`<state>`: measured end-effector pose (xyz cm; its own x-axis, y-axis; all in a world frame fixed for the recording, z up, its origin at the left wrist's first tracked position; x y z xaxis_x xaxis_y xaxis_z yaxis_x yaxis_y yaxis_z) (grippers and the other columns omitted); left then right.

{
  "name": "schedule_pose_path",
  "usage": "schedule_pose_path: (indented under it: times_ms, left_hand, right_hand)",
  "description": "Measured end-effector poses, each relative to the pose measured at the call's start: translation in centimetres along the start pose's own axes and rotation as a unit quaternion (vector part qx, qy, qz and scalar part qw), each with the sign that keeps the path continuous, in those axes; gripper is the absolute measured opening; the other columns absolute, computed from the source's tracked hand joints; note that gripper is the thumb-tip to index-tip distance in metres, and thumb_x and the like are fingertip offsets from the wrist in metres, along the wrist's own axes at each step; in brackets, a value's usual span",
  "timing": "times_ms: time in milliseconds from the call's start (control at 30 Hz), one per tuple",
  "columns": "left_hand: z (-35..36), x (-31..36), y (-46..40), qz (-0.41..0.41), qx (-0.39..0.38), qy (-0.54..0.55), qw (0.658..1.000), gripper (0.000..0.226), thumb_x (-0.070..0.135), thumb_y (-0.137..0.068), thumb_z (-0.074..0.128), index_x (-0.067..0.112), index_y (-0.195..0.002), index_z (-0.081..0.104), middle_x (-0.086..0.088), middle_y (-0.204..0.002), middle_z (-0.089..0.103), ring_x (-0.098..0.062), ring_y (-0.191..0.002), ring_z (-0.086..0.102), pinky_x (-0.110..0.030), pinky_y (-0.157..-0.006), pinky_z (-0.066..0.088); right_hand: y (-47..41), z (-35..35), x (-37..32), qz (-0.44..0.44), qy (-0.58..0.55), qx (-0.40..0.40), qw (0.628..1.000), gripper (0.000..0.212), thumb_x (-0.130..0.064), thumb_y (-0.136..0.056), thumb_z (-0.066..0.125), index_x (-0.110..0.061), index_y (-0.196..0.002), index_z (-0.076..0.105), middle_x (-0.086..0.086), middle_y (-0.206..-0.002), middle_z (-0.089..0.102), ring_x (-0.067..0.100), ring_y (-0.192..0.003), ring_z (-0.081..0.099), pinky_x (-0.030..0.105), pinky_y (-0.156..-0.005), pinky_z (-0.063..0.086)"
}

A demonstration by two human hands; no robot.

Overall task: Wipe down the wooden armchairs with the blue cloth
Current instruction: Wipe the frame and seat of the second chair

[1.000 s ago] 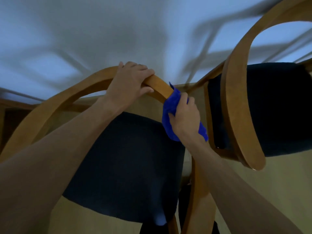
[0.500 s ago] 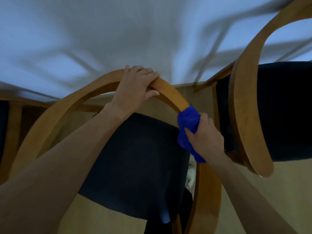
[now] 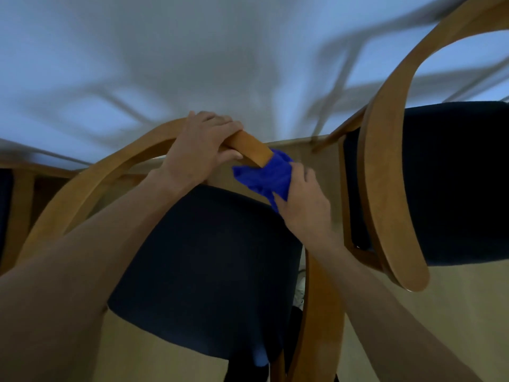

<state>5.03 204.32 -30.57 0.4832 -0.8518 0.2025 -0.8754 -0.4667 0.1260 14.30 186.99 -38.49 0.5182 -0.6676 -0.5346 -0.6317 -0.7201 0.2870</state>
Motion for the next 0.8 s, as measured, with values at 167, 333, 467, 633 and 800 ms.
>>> schedule_pose_path:
  times_ms: [167,333,467,633,800]
  left_hand:
    - [0.2,-0.1,0.1,-0.004,0.01,0.011,1.0,0.053,0.043,-0.086,0.063,0.019,-0.133,0.055,-0.003,-0.131,0.06,-0.026,-0.122,0.049,-0.057,-0.107,0.034]
    - [0.6,-0.5,0.4,0.008,0.035,0.005,0.999,0.053,0.043,-0.088,0.062,0.019,-0.134,0.053,-0.002,-0.132,0.058,-0.025,-0.125,0.048,-0.056,-0.11,0.03]
    - [0.2,-1.4,0.4,0.005,0.063,0.067,0.996,0.058,0.04,-0.084,0.07,0.02,-0.136,0.053,-0.004,-0.139,0.055,-0.023,-0.128,0.049,-0.053,-0.113,0.029]
    - [-0.4,-9.9,5.7,-0.113,0.073,0.101,0.986,0.063,0.03,-0.089,0.068,0.019,-0.145,0.041,-0.006,-0.143,0.051,-0.023,-0.129,0.049,-0.041,-0.11,0.037]
    - [0.2,-16.2,10.8,-0.181,0.08,0.066,0.978,0.03,0.015,-0.095,0.058,0.014,-0.125,0.062,-0.008,-0.106,0.07,-0.025,-0.087,0.065,-0.035,-0.077,0.051]
  right_hand:
    - [7.1,0.2,5.9,0.121,0.048,0.003,0.992,0.062,-0.053,-0.085,0.062,-0.023,-0.13,0.031,-0.001,-0.106,0.045,0.012,-0.082,0.052,0.029,-0.065,0.047]
    - [6.1,0.3,4.3,0.11,0.054,0.023,0.992,0.061,-0.045,-0.091,0.061,-0.018,-0.139,0.033,0.007,-0.126,0.048,0.02,-0.102,0.056,0.032,-0.078,0.05]
    - [0.2,-0.2,-1.4,-0.072,0.033,0.005,0.997,0.061,-0.031,-0.094,0.062,-0.015,-0.145,0.031,0.007,-0.134,0.045,0.022,-0.104,0.055,0.033,-0.08,0.051]
    - [-4.6,-0.2,-9.2,-0.202,0.103,-0.027,0.974,0.076,-0.039,-0.088,0.069,-0.013,-0.148,0.03,0.01,-0.136,0.043,0.027,-0.113,0.052,0.039,-0.091,0.049]
    - [-7.3,1.0,-15.2,-0.242,0.192,-0.07,0.948,0.073,-0.045,-0.084,0.071,-0.016,-0.14,0.035,0.009,-0.126,0.048,0.027,-0.1,0.056,0.039,-0.079,0.05]
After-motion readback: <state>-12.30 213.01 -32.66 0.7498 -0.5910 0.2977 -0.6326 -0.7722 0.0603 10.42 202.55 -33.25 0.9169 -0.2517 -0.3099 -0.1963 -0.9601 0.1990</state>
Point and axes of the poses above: each hand's wrist, its own y-axis away from the middle knuckle, its own z-axis out of the palm, x = y × z, the point moved 6 cm from there along -y, towards the middle knuckle
